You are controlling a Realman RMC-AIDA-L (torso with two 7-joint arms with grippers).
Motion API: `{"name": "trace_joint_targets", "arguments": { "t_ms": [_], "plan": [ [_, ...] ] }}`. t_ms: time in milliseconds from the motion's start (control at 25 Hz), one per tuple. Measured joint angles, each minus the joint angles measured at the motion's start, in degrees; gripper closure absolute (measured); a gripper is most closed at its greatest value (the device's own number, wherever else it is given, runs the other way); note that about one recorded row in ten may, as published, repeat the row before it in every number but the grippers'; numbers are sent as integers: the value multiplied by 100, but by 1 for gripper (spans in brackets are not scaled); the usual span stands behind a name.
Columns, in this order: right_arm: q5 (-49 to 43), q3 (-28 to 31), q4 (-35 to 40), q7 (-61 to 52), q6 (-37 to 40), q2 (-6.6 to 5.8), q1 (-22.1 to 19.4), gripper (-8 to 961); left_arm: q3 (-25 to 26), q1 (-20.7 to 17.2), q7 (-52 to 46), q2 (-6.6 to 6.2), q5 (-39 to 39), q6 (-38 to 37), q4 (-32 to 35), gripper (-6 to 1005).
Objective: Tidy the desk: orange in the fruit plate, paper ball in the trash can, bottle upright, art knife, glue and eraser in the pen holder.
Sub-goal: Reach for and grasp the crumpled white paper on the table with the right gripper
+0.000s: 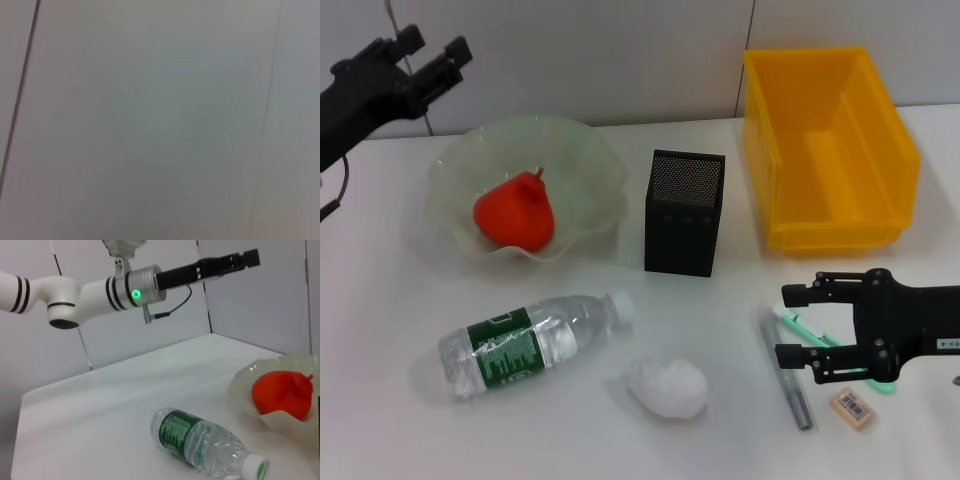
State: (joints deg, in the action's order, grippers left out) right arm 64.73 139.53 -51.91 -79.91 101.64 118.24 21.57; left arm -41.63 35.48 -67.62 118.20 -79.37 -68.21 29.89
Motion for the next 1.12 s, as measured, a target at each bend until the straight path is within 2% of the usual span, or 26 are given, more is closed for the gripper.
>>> {"name": "trace_joint_targets", "arguments": {
  "t_ms": [40,80,160,240,280,360,440,480,520,600,640,680,720,800,840,880,920,1000,1120],
  "plan": [
    [0,0,0,0,0,0,0,182,0,0,0,0,0,0,0,426],
    [-33,-35,-5,-129,0,-20,66,182,-312,-179,-250,-8,-97,-43,285,406],
    [-137,-66,-25,-310,-7,-39,183,182,-488,-280,-358,-8,-159,-54,458,367],
    [-216,-67,-64,-435,-7,-39,275,183,-845,-486,-479,-8,-218,-81,782,282],
    [-335,-68,-214,-689,-16,-28,408,183,-1141,-711,-532,-2,-225,-136,1123,240],
    [-390,-74,-332,-857,-32,0,471,184,-1225,-827,-565,4,-227,-190,1270,155],
    [-500,-178,-560,-1195,-94,48,589,184,-1303,-948,-696,1,-232,-304,1392,155],
    [-599,-498,-811,-1599,-184,65,686,185,-1346,-1019,-885,-36,-289,-461,1443,155],
    [-599,-498,-811,-1599,-184,65,686,185,-1346,-1019,-885,-36,-289,-461,1443,155],
    [-742,-1155,-1362,-2272,-289,66,813,186,-1329,-1158,-982,-77,-378,-737,1482,155],
    [-742,-1155,-1362,-2272,-289,66,813,186,-1329,-1158,-982,-77,-378,-737,1482,155],
    [-893,-1633,-1771,-2770,-361,66,899,187,-1295,-1235,-961,-55,-380,-803,1507,155],
    [-893,-1633,-1771,-2770,-361,66,899,187,-1295,-1235,-961,-55,-380,-803,1507,155],
    [-1248,-2337,-2328,-3512,-513,63,1020,188,-1282,-1357,-948,-10,-351,-873,1566,155],
    [-1248,-2337,-2328,-3512,-513,63,1020,188,-1282,-1357,-948,-10,-351,-873,1566,155],
    [-1511,-2802,-2592,-3918,-560,62,1110,189,-1299,-1402,-954,-2,-347,-962,1594,155],
    [-1511,-2802,-2592,-3918,-560,62,1110,189,-1299,-1402,-954,-2,-347,-962,1594,155],
    [-1808,-3268,-2768,-4277,-572,62,1237,190,-1299,-1402,-954,-2,-347,-962,1594,155],
    [-1949,-3521,-2764,-4451,-593,62,1328,191,-1329,-1436,-996,8,-351,-1165,1610,155]
  ]
}}
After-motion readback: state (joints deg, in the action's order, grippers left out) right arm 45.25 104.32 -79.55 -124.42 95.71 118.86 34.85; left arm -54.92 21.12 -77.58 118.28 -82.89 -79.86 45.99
